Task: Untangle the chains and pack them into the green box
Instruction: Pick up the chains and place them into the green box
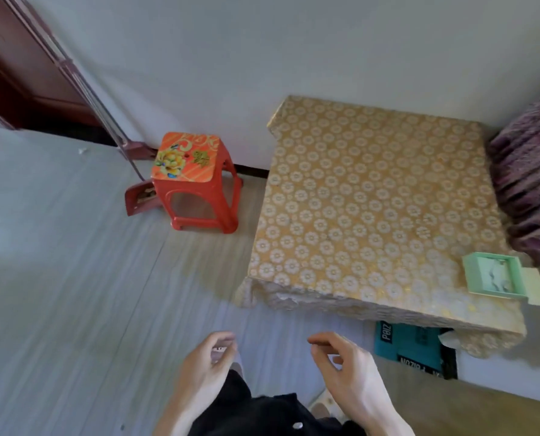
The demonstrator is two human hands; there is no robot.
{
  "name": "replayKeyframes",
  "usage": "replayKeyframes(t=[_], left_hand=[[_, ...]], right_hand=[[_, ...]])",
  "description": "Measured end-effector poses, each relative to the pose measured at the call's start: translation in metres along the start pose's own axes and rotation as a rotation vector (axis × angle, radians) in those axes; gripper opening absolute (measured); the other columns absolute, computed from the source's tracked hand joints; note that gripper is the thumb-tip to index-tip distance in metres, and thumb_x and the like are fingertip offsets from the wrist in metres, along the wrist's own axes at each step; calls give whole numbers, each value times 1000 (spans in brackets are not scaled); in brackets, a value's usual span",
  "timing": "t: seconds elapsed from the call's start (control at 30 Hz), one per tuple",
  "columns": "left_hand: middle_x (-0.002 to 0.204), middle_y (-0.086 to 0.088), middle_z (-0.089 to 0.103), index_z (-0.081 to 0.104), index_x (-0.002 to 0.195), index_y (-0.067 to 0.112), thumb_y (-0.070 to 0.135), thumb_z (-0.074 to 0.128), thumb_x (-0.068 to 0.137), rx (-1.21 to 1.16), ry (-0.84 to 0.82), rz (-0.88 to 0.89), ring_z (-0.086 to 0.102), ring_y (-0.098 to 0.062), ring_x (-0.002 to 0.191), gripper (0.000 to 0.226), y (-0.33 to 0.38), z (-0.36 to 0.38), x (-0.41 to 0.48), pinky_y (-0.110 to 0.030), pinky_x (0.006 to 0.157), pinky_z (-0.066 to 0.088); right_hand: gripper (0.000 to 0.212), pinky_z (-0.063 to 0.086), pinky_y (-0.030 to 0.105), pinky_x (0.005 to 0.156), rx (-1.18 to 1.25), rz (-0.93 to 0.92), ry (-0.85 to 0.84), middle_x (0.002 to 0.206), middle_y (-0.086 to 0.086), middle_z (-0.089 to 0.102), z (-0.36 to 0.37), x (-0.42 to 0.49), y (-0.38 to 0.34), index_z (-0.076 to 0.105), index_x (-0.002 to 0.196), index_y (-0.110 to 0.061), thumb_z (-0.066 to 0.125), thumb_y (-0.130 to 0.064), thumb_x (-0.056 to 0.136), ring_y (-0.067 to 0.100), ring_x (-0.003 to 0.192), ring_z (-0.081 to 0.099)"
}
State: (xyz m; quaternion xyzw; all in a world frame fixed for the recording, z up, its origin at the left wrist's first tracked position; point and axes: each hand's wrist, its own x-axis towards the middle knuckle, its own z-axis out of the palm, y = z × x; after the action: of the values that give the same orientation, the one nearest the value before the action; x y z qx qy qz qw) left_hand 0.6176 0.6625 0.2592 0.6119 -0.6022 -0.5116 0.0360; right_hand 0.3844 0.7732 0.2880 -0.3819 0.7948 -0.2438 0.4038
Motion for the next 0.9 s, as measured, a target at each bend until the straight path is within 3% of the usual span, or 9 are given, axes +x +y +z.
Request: replayKeyframes(t=[0.2,0.4,0.53,0.9], left_hand=[[104,27,67,61,107,42,40,61,97,180,-101,52,63,9,94,10,-23,-101,53,-5,78,44],[107,25,66,59,110,41,39,59,99,212,-64,94,62,9,95,12,-12,-173,115,-5,79,43],[110,26,63,58,115,39,40,56,100,183,-59,84,59,12,95,15,6,-197,156,-2,75,41],[113,27,65,61,118,38,43,54,100,267,-215,67,60,12,98,20,82,-220,276,-1,74,42]], right_hand=[[14,45,2,75,-9,40,-24,100,-25,69,60,33,-70,69,104,-38,61,-28,98,-19,97,57],[21,47,6,74,-5,99,-47,92,-25,72,99,66,-110,67,89,-49,66,-29,94,-14,89,62],[24,46,4,74,16,123,-71,91,-37,67,111,105,-128,63,89,-52,63,-29,95,-18,93,59],[19,45,3,76,108,153,8,98,-28,69,91,255,-182,62,97,-50,59,-31,98,-17,96,60]])
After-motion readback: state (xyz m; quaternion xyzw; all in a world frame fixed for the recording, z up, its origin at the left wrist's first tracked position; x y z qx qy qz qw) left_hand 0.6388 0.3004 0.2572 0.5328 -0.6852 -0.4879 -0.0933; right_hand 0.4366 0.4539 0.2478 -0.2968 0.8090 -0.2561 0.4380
